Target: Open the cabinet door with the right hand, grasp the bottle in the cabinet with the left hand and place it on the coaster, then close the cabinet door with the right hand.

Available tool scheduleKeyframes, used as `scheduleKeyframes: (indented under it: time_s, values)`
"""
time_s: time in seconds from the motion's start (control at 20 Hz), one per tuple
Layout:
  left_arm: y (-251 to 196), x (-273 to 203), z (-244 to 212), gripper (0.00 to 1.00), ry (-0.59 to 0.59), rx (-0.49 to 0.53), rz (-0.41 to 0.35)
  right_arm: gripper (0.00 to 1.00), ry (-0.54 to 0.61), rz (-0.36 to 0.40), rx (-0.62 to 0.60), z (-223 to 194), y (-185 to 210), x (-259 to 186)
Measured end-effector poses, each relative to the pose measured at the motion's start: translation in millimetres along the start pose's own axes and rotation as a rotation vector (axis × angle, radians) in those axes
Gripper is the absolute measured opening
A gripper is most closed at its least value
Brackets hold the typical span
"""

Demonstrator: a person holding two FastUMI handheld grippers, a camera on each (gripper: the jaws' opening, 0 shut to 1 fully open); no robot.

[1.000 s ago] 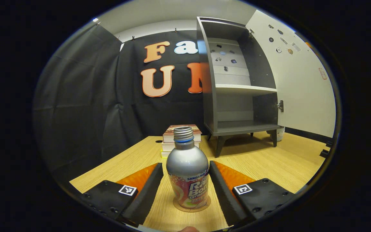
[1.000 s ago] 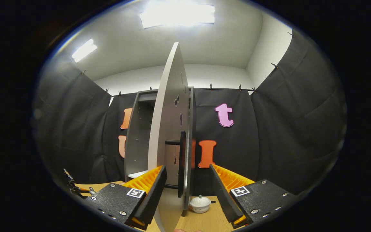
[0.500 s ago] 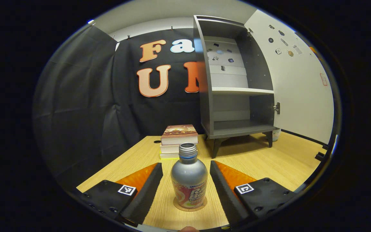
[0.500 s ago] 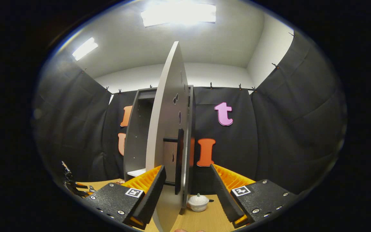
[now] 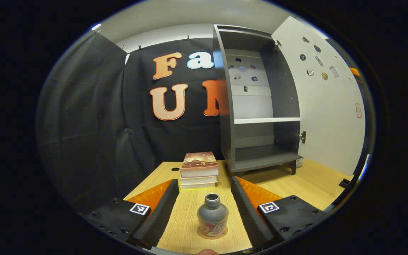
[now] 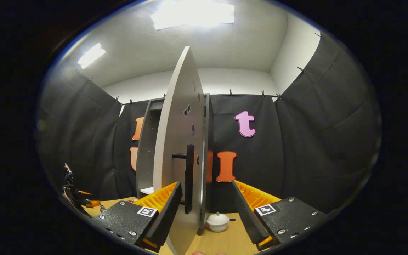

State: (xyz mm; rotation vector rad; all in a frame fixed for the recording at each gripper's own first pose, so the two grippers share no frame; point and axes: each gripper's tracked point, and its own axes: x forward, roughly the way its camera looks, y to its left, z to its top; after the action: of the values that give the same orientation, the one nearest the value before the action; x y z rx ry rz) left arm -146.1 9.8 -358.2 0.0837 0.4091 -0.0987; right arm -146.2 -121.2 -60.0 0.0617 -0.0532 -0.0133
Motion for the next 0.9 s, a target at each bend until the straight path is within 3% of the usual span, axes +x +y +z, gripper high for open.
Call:
scheduleKeyframes:
  time_s: [0.05,0.2,0.35,0.45,0.9]
  values:
    - [0,0,8,0.96,0.004,-0.006,-0.008,0.89,0.005,0.019,0.01,1,5,-1]
    - [0,4,39,0.96,-0.006,-0.007,-0.016,0.86,0.041,0.056,0.042,1,8,-2]
    - [0,7,72,0.96,-0.022,-0.019,-0.024,0.9,0.086,0.044,0.055,0,-3,5]
    - [0,6,89,0.96,-0.03,-0.02,-0.027,0.86,0.122,0.052,0.071,-3,-4,11]
    - [-12,8,140,0.96,-0.058,0.02,-0.052,0.85,0.213,0.055,0.1,-17,-12,33]
